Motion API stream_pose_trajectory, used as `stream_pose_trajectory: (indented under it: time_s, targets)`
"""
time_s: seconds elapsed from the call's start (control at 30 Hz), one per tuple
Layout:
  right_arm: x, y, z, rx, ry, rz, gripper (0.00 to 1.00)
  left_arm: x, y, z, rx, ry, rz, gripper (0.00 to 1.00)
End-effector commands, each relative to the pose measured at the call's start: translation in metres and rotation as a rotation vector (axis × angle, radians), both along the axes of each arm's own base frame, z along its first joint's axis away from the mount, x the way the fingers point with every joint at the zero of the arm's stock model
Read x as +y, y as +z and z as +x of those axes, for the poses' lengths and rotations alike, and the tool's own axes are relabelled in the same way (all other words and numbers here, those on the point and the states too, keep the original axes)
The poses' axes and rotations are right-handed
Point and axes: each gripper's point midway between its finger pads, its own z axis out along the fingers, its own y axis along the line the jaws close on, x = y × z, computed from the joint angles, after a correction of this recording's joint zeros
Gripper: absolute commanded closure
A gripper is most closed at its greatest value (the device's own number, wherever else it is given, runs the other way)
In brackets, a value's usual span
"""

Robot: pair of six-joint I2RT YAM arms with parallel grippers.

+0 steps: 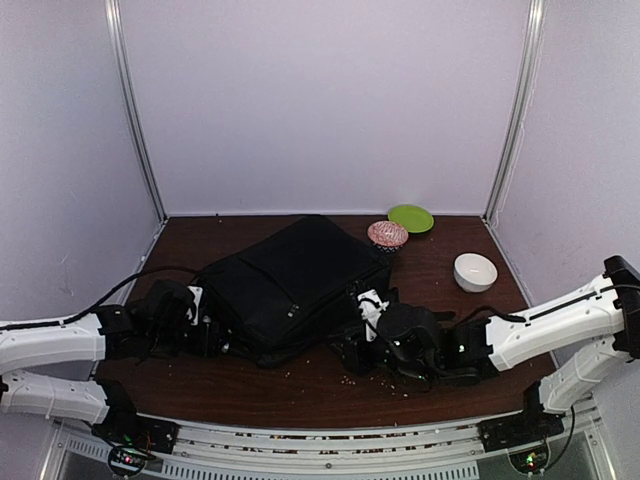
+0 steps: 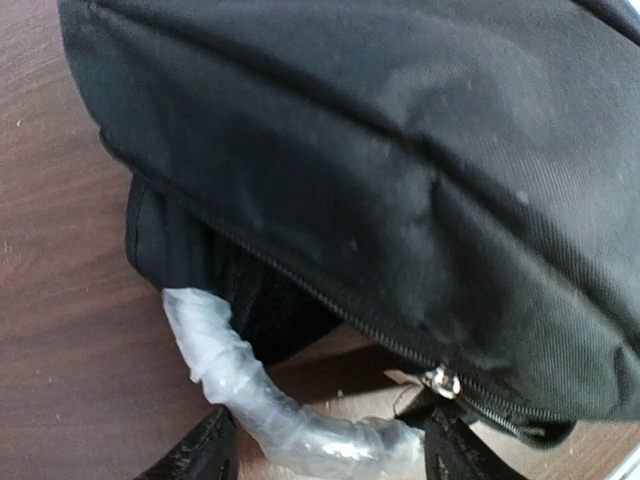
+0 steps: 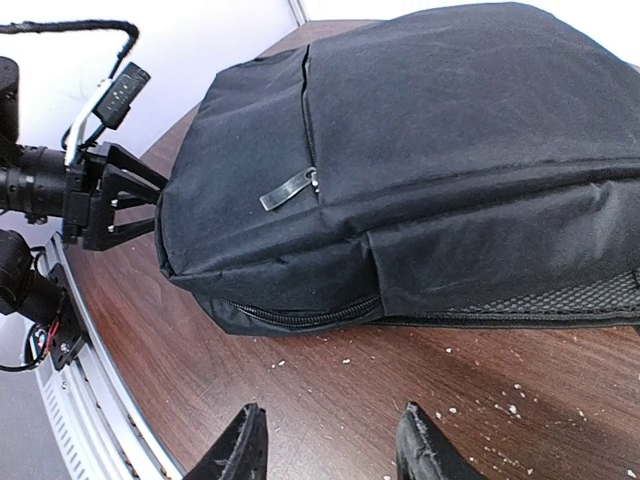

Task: Pack the student bag
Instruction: Adjust the student bag at the center of the board.

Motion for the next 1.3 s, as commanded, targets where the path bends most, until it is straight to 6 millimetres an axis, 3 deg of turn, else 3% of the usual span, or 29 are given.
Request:
stream_pose_trajectory:
  time_s: [0.0,0.17,0.47,0.6,0.77,0.83,0.93,1.13,1.27]
  targets:
    - [-0.011,0.023,0.004,-0.050,-0.042,0.093,0.57,-0.031,0.029,0.020,-0.116,-0.048,-0.135,0.40]
    - [-0.020,0.025,0.003,-0.064,-0.047,0.088,0.57,-0.032,0.043,0.021,-0.157,-0.068,-0.149,0.46]
    - [-0.031,0.022,0.002,-0.068,-0.056,0.091,0.57,-0.005,0.076,0.007,-0.174,-0.039,-0.090,0.44]
    - [-0.029,0.022,0.002,-0.069,-0.055,0.097,0.57,-0.008,0.084,0.005,-0.212,-0.054,-0.147,0.46]
    - [-0.021,0.021,0.001,-0.061,-0.040,0.103,0.57,-0.029,0.060,0.013,-0.205,-0.117,-0.159,0.73]
    - [-0.019,0.020,0.000,-0.057,-0.032,0.101,0.57,-0.037,0.049,0.015,-0.182,-0.133,-0.162,0.78]
    - [-0.020,0.021,0.000,-0.056,-0.035,0.103,0.56,-0.042,0.032,0.014,-0.143,-0.132,-0.176,0.79]
    - [-0.019,0.022,0.000,-0.057,-0.028,0.109,0.56,-0.026,-0.001,0.017,-0.076,-0.056,-0.194,0.77]
    - [-0.019,0.021,-0.001,-0.060,-0.023,0.094,0.56,-0.022,-0.003,0.017,-0.071,-0.042,-0.220,0.66]
